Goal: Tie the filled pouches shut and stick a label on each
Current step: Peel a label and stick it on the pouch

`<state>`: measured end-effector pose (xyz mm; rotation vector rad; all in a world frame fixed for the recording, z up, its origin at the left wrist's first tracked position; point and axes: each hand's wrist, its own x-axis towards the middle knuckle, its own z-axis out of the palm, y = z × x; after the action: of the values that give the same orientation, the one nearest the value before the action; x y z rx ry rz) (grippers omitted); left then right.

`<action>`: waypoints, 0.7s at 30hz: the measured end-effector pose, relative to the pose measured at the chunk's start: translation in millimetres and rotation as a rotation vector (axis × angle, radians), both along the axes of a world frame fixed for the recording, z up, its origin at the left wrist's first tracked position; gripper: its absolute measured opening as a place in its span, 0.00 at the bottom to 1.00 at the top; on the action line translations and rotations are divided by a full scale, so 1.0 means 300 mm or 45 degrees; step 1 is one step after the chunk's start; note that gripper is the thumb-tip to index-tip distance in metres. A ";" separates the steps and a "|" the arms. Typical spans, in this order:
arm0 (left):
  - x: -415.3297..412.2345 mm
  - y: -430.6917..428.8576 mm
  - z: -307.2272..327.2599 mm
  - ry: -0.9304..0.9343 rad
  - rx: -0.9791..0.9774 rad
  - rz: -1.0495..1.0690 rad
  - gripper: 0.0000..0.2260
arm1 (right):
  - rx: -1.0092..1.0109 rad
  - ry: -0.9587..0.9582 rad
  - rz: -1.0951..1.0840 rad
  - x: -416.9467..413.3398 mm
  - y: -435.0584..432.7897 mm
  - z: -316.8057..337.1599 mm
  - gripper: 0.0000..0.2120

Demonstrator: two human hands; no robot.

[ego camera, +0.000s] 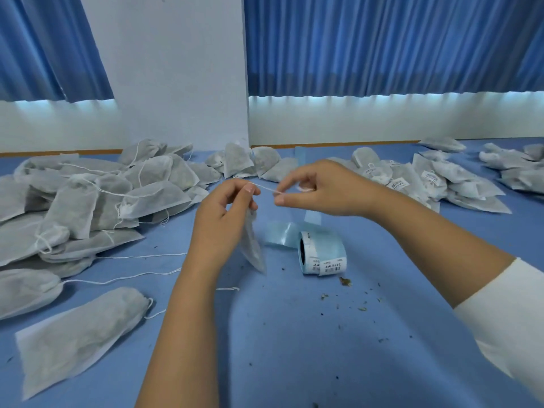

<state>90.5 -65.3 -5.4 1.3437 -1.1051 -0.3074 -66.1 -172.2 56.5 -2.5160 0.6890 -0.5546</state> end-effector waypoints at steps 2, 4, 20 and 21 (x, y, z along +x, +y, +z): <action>-0.007 0.002 0.005 0.003 -0.024 0.002 0.10 | 0.041 0.026 0.008 -0.013 0.000 -0.017 0.07; -0.014 0.007 0.015 0.050 -0.017 -0.020 0.11 | 0.102 -0.052 0.017 -0.023 0.004 -0.031 0.07; -0.070 0.028 0.031 0.115 0.432 -0.244 0.10 | -0.300 0.042 0.096 -0.054 0.159 -0.165 0.08; -0.075 0.034 0.035 0.063 0.490 -0.277 0.12 | -0.297 -0.035 0.093 -0.065 0.156 -0.153 0.08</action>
<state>68.1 -55.1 5.0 1.5424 -1.1924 -0.7395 -85.6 -125.4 10.7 -2.7307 0.5470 -0.6769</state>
